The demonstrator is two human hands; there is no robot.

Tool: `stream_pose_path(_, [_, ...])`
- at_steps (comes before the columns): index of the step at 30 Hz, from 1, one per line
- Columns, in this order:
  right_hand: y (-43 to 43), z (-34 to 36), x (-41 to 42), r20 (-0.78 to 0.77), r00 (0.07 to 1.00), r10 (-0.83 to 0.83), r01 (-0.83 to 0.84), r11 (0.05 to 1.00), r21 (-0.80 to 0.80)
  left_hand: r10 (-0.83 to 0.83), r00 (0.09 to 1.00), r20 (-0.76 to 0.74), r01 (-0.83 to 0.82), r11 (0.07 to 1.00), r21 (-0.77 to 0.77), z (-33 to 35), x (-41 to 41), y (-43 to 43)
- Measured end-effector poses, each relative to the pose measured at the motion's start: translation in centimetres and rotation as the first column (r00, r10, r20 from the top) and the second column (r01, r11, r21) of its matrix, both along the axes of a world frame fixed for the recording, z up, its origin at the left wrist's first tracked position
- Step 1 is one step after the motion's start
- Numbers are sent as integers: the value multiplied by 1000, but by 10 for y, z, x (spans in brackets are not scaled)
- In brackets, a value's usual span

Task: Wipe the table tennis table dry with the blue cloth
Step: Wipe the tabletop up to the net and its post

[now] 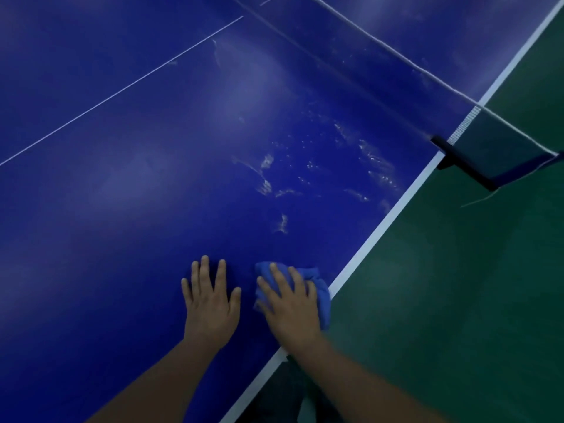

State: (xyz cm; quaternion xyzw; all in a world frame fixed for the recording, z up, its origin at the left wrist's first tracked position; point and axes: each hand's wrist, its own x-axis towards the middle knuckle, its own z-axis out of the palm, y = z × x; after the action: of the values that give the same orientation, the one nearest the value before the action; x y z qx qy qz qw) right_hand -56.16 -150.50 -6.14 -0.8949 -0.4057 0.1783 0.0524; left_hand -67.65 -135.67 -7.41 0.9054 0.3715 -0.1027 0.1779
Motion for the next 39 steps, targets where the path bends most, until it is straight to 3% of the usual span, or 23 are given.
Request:
stream_pose_path(2, [-10,-5,-2,1,995,95,-95,995,8,2,1000,0,-2,1000,-6,0,-4,1])
stream_pose_path(4, [-20,-12,41,69,997,41,-39,999,-22,-19,1000,-15,19,999,-27,1,-8,2])
stream_pose_path(6, [-32,-12,104,146,973,-179,187,982,-42,-21,1000,-15,21,999,-24,2,-10,4])
stream_pose_path(8, [-43,1,162,107,886,-451,456,890,-16,-15,1000,-18,14,1000,-25,1,-8,3])
stream_pose_path(10, [-42,19,193,46,841,-540,538,842,48,-10,1000,-10,10,1000,-26,2,-6,1])
stream_pose_path(12, [-23,33,185,71,901,-429,418,899,132,4,1000,-6,-4,1000,-29,3,-4,-1])
stream_pose_path(15, [7,29,111,84,995,-55,40,984,173,61,998,8,-61,997,-36,7,-2,-5])
stream_pose_path(17, [10,9,47,95,964,249,-261,952,159,107,994,17,-106,994,-35,9,-3,-7])
stream_pose_path(19, [3,-11,12,121,892,435,-443,895,48,137,990,21,-137,990,-22,10,-6,-9])
stream_pose_path(24, [29,-23,51,155,882,446,-450,893,-10,158,987,-5,-158,987,-19,9,-18,-14])
stream_pose_path(31, [108,-18,191,145,952,269,-268,963,-23,226,974,-9,-226,974,8,4,3,-19])
stream_pose_path(35, [124,-5,227,128,981,148,-153,988,30,286,958,0,-286,958,20,-1,34,-9])
stream_pose_path(37, [114,-3,213,162,942,295,-317,939,136,338,941,2,-338,940,36,-2,49,-1])
stream_pose_path(39, [94,-11,173,206,801,562,-595,784,174,398,917,6,-398,916,59,-5,59,9])
